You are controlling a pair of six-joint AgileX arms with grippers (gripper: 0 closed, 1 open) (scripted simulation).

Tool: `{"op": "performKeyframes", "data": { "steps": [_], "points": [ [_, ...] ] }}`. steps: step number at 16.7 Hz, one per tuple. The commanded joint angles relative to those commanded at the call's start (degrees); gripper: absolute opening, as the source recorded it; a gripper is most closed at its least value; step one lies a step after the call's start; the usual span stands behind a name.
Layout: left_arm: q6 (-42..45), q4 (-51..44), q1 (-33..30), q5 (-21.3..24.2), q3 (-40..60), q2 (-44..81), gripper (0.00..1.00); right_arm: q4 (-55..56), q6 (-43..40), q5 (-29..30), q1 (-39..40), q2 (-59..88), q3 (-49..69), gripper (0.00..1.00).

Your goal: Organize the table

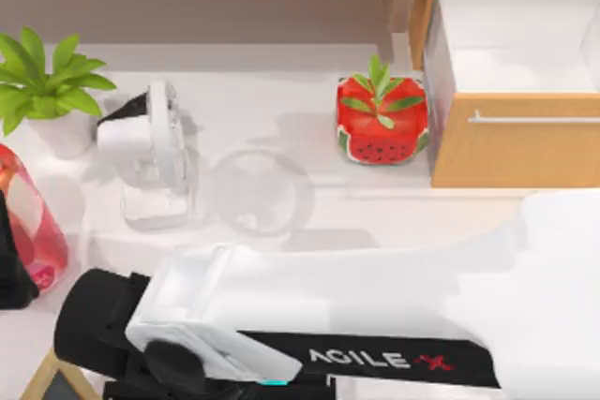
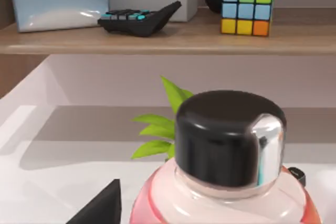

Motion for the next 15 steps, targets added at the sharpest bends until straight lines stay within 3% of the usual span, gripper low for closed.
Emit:
{"op": "performKeyframes", "data": {
  "steps": [4,7,11,15],
  "points": [
    [0.00,0.00,0.00,0.00,0.00,0.00,1.00,1.37,-1.40,-0.13,-0.65,-0.92,-0.51,1.00],
    [0.00,0.00,0.00,0.00,0.00,0.00,1.00,7.91,-8.05,-0.66,-2.76,-3.65,-3.33,1.00],
    [0.00,0.00,0.00,0.00,0.00,0.00,1.00,24.23,-24.47,-1.45,-5.83,-7.04,-10.86,1.00],
    [0.00,0.00,0.00,0.00,0.00,0.00,1.00,48.59,-48.90,-1.53,-8.69,-8.86,-22.23,1.00]
  ]
}}
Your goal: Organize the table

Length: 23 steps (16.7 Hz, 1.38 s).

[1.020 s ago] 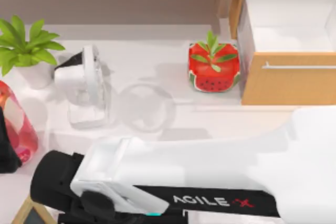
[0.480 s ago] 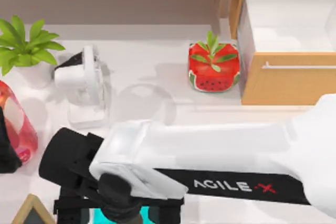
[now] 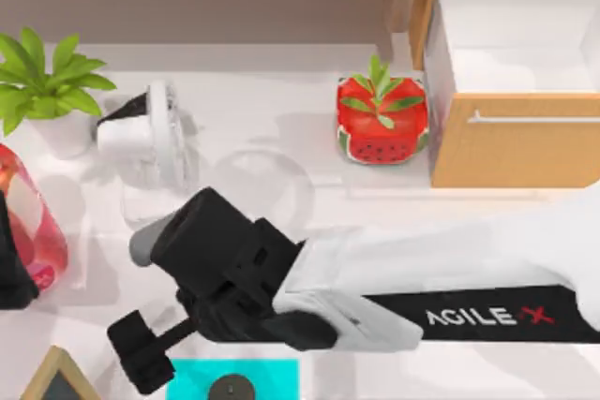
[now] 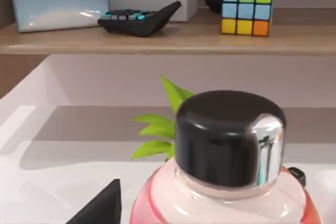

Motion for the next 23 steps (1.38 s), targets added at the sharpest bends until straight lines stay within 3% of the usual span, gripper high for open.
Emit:
{"op": "performKeyframes", "data": {
  "steps": [6,12,18,23],
  "points": [
    [0.00,0.00,0.00,0.00,0.00,0.00,1.00,37.61,-39.20,2.80,-6.47,-1.61,-19.39,1.00],
    [0.00,0.00,0.00,0.00,0.00,0.00,1.00,69.77,-71.26,7.47,-16.21,-3.68,-37.15,1.00],
    [0.00,0.00,0.00,0.00,0.00,0.00,1.00,92.89,-94.99,12.27,-28.10,-3.70,-50.83,1.00],
    [0.00,0.00,0.00,0.00,0.00,0.00,1.00,103.58,-107.95,15.80,-37.88,-2.85,-56.54,1.00]
  ]
}}
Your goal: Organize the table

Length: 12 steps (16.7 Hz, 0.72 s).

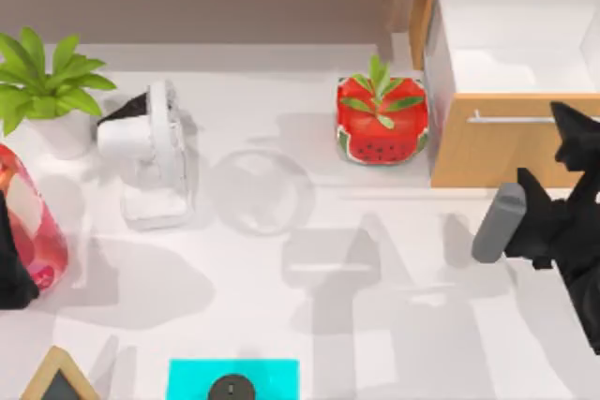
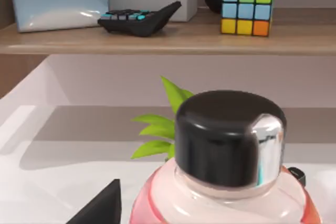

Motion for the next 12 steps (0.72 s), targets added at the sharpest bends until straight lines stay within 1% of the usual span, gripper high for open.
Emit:
{"op": "performKeyframes", "data": {
  "steps": [4,12],
  "points": [
    [0.00,0.00,0.00,0.00,0.00,0.00,1.00,3.47,-4.84,1.67,-4.22,0.43,-0.98,1.00],
    [0.00,0.00,0.00,0.00,0.00,0.00,1.00,3.00,-5.09,1.50,-4.69,0.86,-0.01,1.00]
  ]
}}
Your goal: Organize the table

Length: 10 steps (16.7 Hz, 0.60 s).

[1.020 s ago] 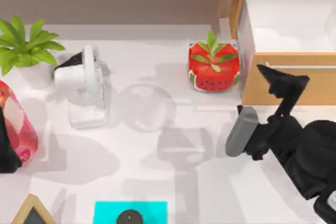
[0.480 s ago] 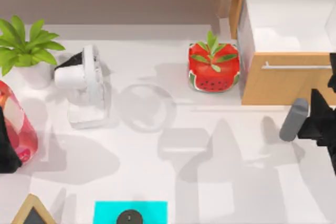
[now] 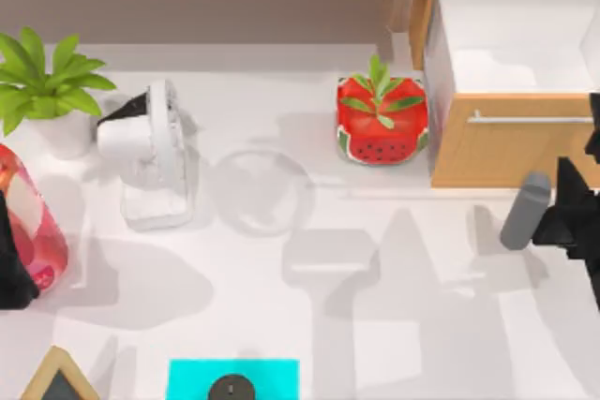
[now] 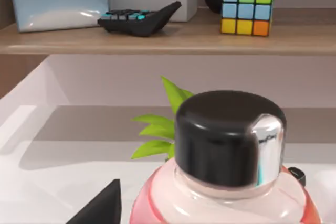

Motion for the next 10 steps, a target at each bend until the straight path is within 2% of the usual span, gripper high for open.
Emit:
{"op": "performKeyframes", "data": {
  "steps": [9,10],
  "points": [
    [0.00,0.00,0.00,0.00,0.00,0.00,1.00,-3.74,-0.06,-1.91,-1.99,0.54,4.39,1.00],
    [0.00,0.00,0.00,0.00,0.00,0.00,1.00,-3.74,-0.06,-1.91,-1.99,0.54,4.39,0.92]
  ]
}}
